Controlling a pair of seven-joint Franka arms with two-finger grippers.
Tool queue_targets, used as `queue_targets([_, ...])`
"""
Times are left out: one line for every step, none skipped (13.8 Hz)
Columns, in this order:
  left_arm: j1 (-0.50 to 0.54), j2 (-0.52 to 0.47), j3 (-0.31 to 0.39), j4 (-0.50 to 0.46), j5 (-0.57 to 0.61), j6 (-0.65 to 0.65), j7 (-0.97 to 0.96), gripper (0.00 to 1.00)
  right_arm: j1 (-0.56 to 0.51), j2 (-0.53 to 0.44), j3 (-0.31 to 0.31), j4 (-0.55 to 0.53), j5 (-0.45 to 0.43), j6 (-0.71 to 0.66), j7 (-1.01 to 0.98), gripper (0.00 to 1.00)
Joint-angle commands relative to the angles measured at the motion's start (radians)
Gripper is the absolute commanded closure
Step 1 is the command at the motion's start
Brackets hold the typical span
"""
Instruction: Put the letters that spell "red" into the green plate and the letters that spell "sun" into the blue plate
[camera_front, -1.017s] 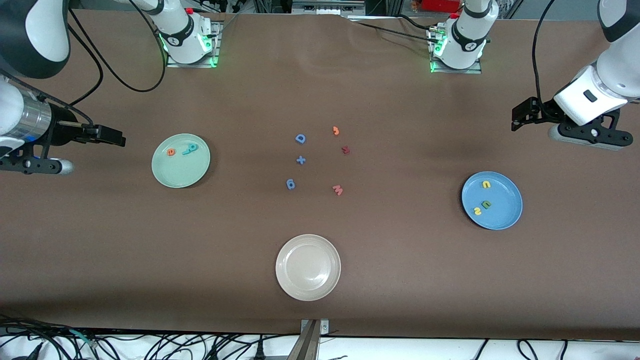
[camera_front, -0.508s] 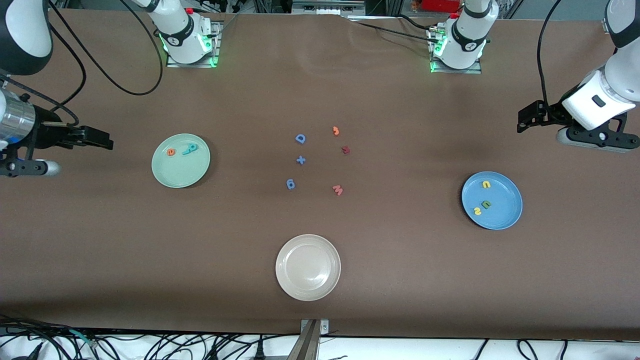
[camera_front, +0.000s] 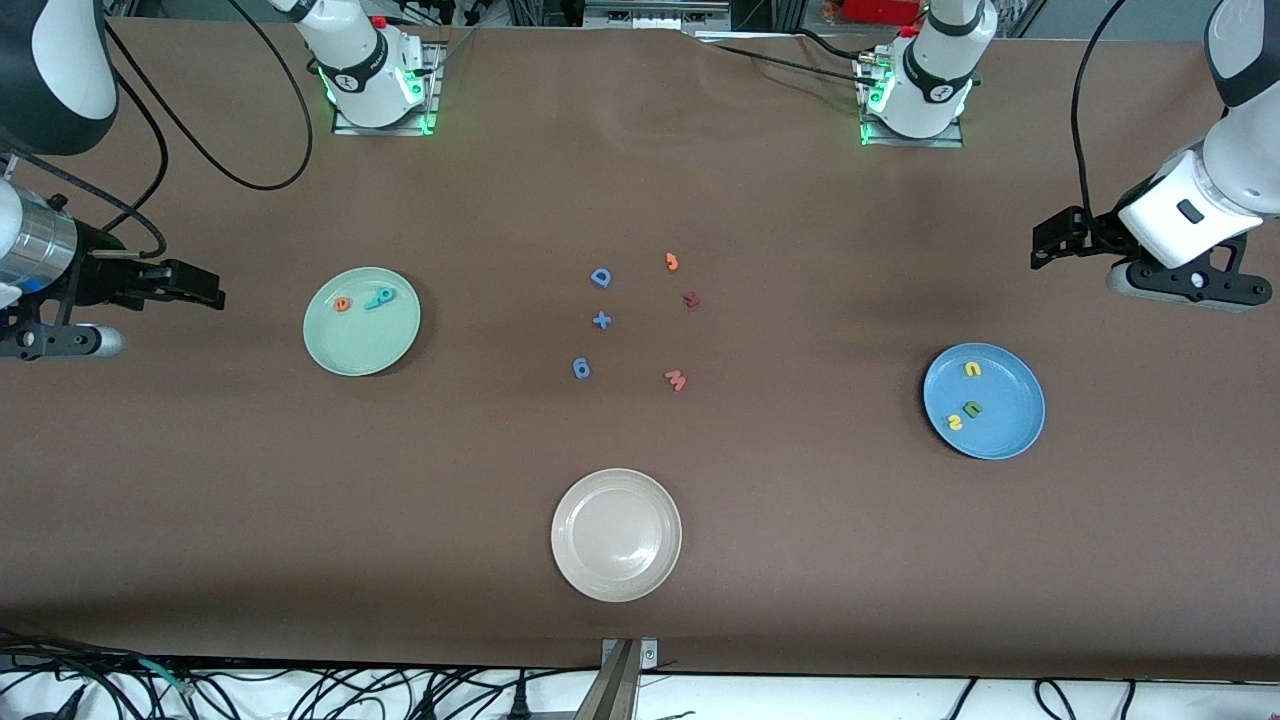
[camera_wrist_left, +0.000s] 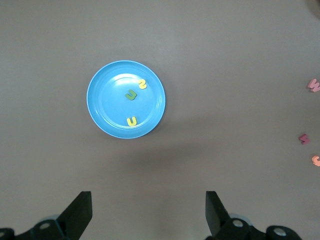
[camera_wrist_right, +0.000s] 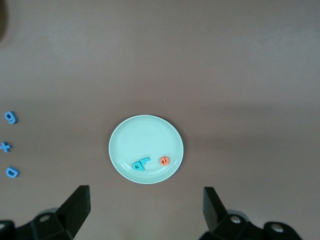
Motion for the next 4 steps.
queue_targets([0.007, 0.006, 0.000, 0.010, -0.009, -0.007, 0.017, 0.00, -0.018, -0.028, 0.017, -0.031, -0.007, 0.017, -0.008, 0.00])
queue_targets([0.008, 0.007, 0.000, 0.010, -0.011, 0.001, 0.017, 0.00, -0.018, -0.027, 0.017, -0.026, -0.004, 0.025, -0.008, 0.00])
queue_targets([0.013, 0.006, 0.000, 0.010, -0.011, 0.011, 0.017, 0.00, -0.018, -0.025, 0.017, -0.026, -0.003, 0.027, 0.001, 0.00])
queue_targets([0.017, 0.007, 0.000, 0.010, -0.011, 0.027, 0.017, 0.00, -0.018, -0.025, 0.018, -0.026, 0.000, 0.027, 0.006, 0.00])
